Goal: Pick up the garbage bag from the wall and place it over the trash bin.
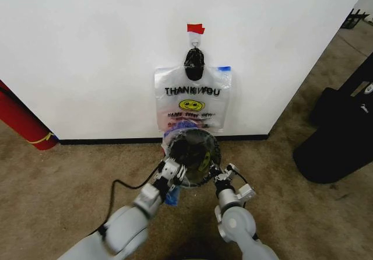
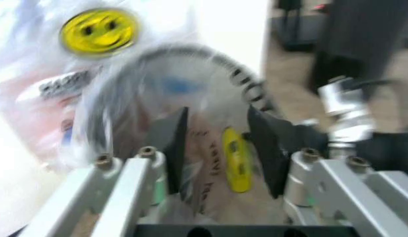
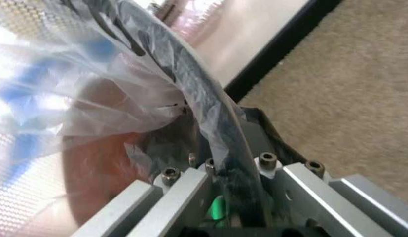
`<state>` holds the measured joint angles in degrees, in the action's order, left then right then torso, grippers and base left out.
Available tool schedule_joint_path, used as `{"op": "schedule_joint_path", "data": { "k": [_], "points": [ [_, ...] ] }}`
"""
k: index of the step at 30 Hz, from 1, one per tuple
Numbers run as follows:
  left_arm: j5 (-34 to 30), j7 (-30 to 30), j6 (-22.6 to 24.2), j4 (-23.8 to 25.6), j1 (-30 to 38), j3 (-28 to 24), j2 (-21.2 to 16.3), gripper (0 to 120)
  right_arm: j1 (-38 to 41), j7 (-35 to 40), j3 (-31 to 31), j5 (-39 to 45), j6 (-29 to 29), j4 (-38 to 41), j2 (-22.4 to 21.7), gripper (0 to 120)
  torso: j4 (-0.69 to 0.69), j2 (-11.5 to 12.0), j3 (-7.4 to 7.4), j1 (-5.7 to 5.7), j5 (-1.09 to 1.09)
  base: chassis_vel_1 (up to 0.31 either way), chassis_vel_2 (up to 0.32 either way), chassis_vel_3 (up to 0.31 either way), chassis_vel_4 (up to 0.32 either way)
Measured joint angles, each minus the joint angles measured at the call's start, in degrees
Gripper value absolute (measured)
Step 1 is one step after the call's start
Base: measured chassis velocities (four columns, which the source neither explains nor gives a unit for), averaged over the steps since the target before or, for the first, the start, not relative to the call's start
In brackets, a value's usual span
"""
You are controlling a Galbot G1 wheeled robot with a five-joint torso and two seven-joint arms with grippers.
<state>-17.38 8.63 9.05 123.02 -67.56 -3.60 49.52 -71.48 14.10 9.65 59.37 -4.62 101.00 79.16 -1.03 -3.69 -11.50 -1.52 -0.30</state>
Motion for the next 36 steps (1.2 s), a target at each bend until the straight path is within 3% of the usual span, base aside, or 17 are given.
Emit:
{"op": "schedule_joint_path", "data": {
  "k": [3, 5, 6, 12, 19, 27, 36],
  "points": [
    [-2.19, -6.20, 1.91, 7.08, -5.73, 6.50, -3.35, 57, -1.82, -0.43, 0.95, 0.94, 0.90, 0.96, -2.28, 0, -0.02, 0.00, 0.00, 0.00, 0.00, 0.000, 0.000, 0.000, 0.000],
    [-1.68, -6.38, 4.87, 9.78, -8.01, 9.42, -4.38, 66, -2.97, -0.28, 1.66, 1.28, 0.31, 2.38, -2.66, 0, -0.02, 0.00, 0.00, 0.00, 0.00, 0.000, 0.000, 0.000, 0.000],
    [-1.68, -6.38, 4.87, 9.78, -8.01, 9.42, -4.38, 66, -2.97, -0.28, 1.66, 1.28, 0.31, 2.38, -2.66, 0, -0.02, 0.00, 0.00, 0.00, 0.00, 0.000, 0.000, 0.000, 0.000],
    [1.74, -3.96, 16.83, 9.48, -10.82, 11.20, -4.53, 91, -5.10, 1.05, 2.16, 0.62, -1.16, 6.55, -2.48, 0, -0.01, 0.00, 0.00, 0.00, 0.00, 0.000, 0.000, 0.000, 0.000],
    [4.22, -2.87, 23.91, 7.04, -10.98, 11.48, -3.73, 100, -6.82, 2.56, 2.81, 0.27, -2.37, 9.55, -3.19, 0, -0.01, 0.00, 0.00, 0.00, 0.00, 0.000, 0.000, 0.000, 0.000],
    [5.11, -0.12, 24.90, 2.69, -9.04, 10.95, -2.34, 100, -9.08, 4.50, 2.80, 0.02, -2.76, 13.39, -3.96, 0, -0.01, 0.00, -0.01, 0.00, 0.00, 0.000, 0.000, 0.000, 0.000],
    [4.83, 2.63, 19.97, -3.89, -5.24, 9.28, 0.68, 100, -12.82, 9.68, 2.08, 0.54, -0.46, 19.89, -4.18, 0, -0.01, 0.00, -0.01, 0.00, 0.00, 0.000, 0.000, 0.000, 0.000]
  ]
}}
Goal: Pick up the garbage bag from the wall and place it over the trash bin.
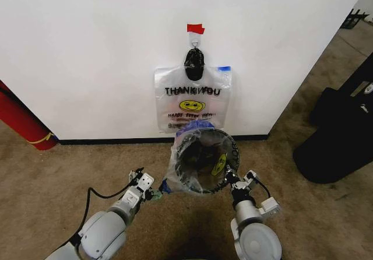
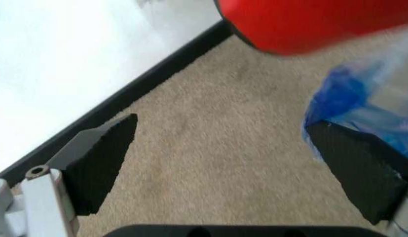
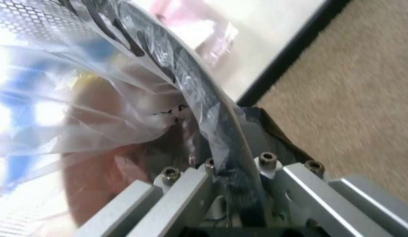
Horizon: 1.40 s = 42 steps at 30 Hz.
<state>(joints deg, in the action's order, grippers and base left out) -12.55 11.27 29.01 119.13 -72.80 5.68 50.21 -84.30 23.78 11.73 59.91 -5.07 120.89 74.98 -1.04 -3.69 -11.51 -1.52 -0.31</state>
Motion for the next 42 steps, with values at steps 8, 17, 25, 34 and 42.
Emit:
{"op": "schedule_joint_path", "data": {
  "k": [8, 17, 25, 34, 42],
  "points": [
    [0.24, 0.63, -6.08, -2.26, 1.04, -0.35, 1.14, 100, -0.33, 5.50, 0.00, 1.99, 5.23, 2.95, -0.03, 0, -0.01, 0.00, 0.00, 0.00, 0.00, 0.000, 0.000, 0.000, 0.000],
    [3.34, -11.52, -12.09, -1.13, -1.63, 5.12, -0.02, 100, 3.82, 8.14, 2.28, 4.61, 9.08, 0.05, 0.15, 0, 0.00, 0.00, 0.00, 0.00, 0.00, 0.000, 0.000, 0.000, 0.000],
    [8.78, -36.72, -18.12, -1.90, -3.60, 15.22, -0.22, 100, 6.64, 4.53, 4.10, 4.55, 11.47, -5.49, -1.55, 0, 0.01, 0.00, 0.00, 0.00, 0.01, 0.000, 0.000, 0.000, 0.000],
    [4.23, -25.99, -18.90, -6.53, 2.71, 15.79, 1.02, 100, 5.72, -9.78, 3.79, -3.57, 8.04, -10.55, -6.44, 0, 0.00, 0.00, 0.00, 0.00, 0.00, 0.000, 0.000, 0.000, 0.000],
    [-9.91, -29.98, -18.19, -5.91, 6.93, 14.62, 1.51, 100, 5.56, -31.07, 5.08, -12.79, 2.17, -18.26, -10.06, 0, -0.01, 0.00, 0.00, 0.00, 0.02, 0.000, 0.000, 0.000, 0.000]
  ]
}}
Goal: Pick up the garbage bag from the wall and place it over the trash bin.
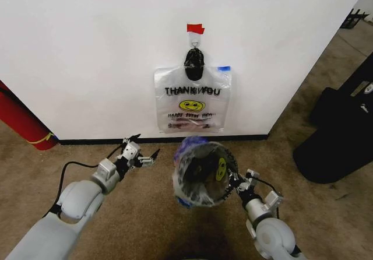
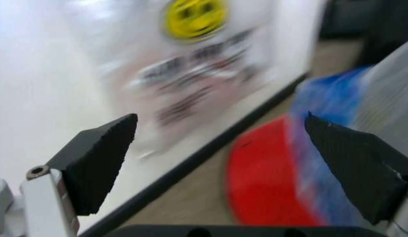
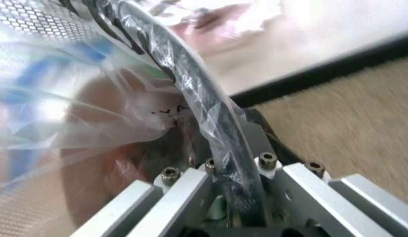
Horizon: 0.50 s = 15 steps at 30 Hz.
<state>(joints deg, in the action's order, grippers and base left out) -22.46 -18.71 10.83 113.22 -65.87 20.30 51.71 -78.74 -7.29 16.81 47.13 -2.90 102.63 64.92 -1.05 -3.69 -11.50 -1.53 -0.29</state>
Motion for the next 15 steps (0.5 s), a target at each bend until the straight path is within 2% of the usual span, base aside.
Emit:
{"op": "schedule_joint_path", "data": {
  "k": [1, 3, 6, 15],
  "points": [
    [0.00, 0.00, 0.00, 0.00, 0.00, 0.00, 0.00, 100, 0.00, 0.00, 0.00, 0.00, 0.00, 0.00, 0.00, 0, 0.00, 0.00, 0.00, 0.00, 0.00, 0.000, 0.000, 0.000, 0.000],
    [-1.11, -3.92, -0.80, -0.27, 0.42, -0.38, 0.26, 100, 0.50, -5.99, 0.68, -1.65, -2.20, -2.20, -0.23, 0, 0.00, 0.00, 0.00, 0.00, 0.00, 0.000, 0.000, 0.000, 0.000],
    [-0.82, -6.55, -1.61, -0.65, 0.43, -1.31, 0.67, 100, 0.61, -9.90, 1.27, -2.08, -3.54, -3.18, -0.25, 0, 0.02, 0.00, 0.00, 0.00, -0.02, 0.000, 0.000, 0.000, 0.000],
    [2.44, -8.12, -1.99, -2.22, 1.29, -3.23, 1.47, 100, 0.01, -11.44, 1.45, -2.18, -4.68, -3.18, -0.09, 0, 0.01, 0.00, 0.00, 0.00, -0.01, 0.000, 0.000, 0.000, 0.000]
  ]
}}
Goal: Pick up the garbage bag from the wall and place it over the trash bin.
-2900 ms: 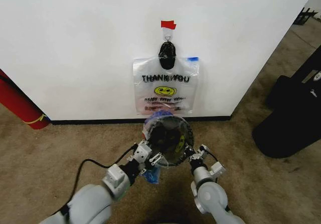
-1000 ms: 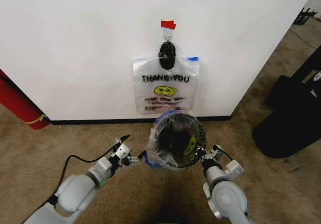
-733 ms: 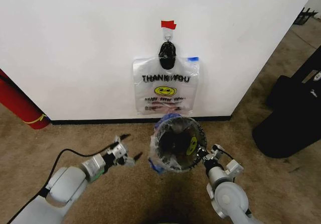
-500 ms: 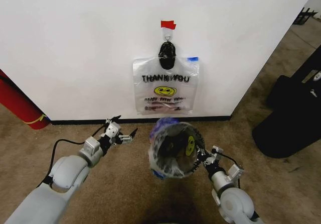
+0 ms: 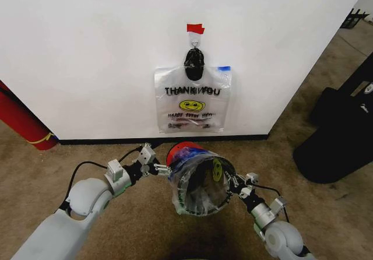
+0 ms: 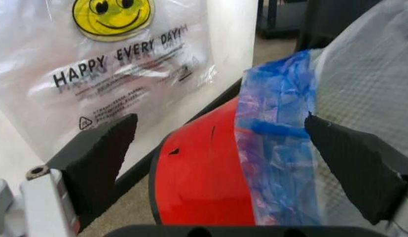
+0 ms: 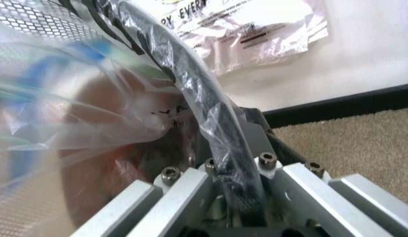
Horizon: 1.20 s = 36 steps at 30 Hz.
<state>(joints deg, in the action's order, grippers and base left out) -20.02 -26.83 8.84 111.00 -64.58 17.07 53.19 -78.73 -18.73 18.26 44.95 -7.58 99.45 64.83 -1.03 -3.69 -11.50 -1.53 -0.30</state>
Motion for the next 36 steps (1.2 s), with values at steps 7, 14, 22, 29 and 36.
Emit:
{"op": "schedule_joint_path", "data": {
  "k": [7, 14, 22, 29, 36],
  "points": [
    [1.77, 2.33, 0.16, -2.78, 2.50, -1.27, 0.55, 100, -0.61, -0.29, -0.44, 0.01, -0.08, 1.62, 0.14, 0, 0.00, 0.00, 0.00, 0.00, 0.00, 0.000, 0.000, 0.000, 0.000],
    [2.96, 6.12, 0.83, -5.54, 4.99, -2.47, 0.88, 100, -1.18, -1.43, -0.63, -0.16, -0.06, 3.07, 0.29, 0, -0.01, 0.00, 0.00, 0.00, 0.00, 0.000, 0.000, 0.000, 0.000],
    [0.49, 11.65, -0.46, -5.80, 5.85, -1.47, 1.11, 100, -1.22, -1.67, -0.71, -1.13, -1.08, 3.24, 0.81, 0, -0.01, 0.00, 0.00, 0.00, -0.01, 0.000, 0.000, 0.000, 0.000],
    [-3.68, -0.48, -1.79, -1.35, 3.15, 1.77, -0.55, 100, -0.63, -1.23, -0.36, -2.56, -2.10, 1.83, 1.38, 0, 0.01, 0.00, 0.00, 0.00, 0.01, 0.000, 0.000, 0.000, 0.000],
    [0.07, -6.23, -3.70, -2.78, 2.87, 1.70, -0.37, 100, -0.33, -0.47, -0.31, -3.24, -2.23, 1.78, 1.88, 0, 0.00, 0.00, 0.00, 0.00, -0.02, 0.000, 0.000, 0.000, 0.000]
  ]
}}
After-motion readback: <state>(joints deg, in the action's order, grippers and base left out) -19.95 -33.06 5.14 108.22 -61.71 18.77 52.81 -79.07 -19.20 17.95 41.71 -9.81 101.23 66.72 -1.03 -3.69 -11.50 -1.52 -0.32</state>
